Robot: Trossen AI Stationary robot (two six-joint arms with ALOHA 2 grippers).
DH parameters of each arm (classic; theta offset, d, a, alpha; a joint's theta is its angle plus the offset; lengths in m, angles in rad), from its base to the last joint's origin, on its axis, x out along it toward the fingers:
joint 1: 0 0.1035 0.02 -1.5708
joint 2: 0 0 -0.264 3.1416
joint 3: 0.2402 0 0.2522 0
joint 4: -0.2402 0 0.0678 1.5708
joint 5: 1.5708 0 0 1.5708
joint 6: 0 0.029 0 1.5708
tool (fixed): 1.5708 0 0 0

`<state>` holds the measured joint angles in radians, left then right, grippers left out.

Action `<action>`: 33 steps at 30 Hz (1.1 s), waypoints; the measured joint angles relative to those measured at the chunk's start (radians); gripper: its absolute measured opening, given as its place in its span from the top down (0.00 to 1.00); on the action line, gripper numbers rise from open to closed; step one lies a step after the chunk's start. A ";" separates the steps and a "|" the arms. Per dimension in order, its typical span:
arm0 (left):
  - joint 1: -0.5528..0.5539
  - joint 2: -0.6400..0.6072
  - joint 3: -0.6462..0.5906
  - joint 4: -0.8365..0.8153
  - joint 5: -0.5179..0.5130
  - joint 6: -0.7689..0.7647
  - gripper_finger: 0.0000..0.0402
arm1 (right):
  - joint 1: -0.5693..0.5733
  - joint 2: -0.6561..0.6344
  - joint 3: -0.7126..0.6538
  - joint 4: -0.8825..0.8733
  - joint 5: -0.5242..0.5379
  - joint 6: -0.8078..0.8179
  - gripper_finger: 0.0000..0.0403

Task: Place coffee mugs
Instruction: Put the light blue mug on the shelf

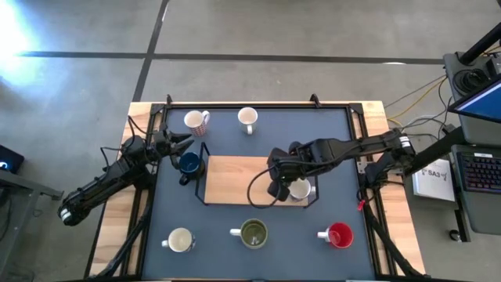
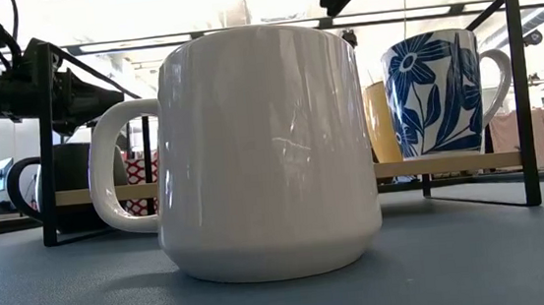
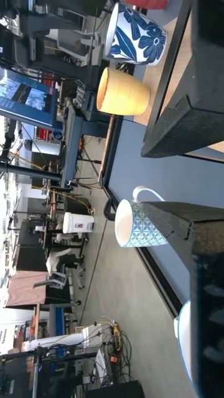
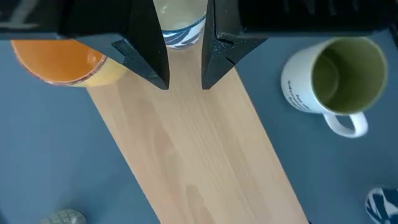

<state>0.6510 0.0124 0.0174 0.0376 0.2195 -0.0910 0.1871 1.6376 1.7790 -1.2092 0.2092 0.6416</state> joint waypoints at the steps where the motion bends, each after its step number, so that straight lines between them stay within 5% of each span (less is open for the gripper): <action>1: 0.000 0.000 0.000 0.000 0.000 0.000 0.73 | 0.000 -0.003 0.000 0.004 0.000 0.019 0.79; 11: 0.000 0.000 -0.001 0.233 -0.002 -0.002 0.73 | -0.010 -0.011 0.000 0.040 0.003 0.145 0.82; 15: 0.000 0.000 -0.001 0.335 -0.078 -0.068 0.73 | -0.024 -0.010 0.000 0.040 0.028 0.161 0.82; 33: -0.001 0.076 0.011 0.346 -0.110 -0.311 0.73 | -0.115 -0.010 -0.001 0.038 0.026 0.126 0.82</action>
<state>0.6498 0.0887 0.0285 0.3837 0.1097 -0.4022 0.0720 1.6272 1.7782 -1.1709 0.2352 0.7681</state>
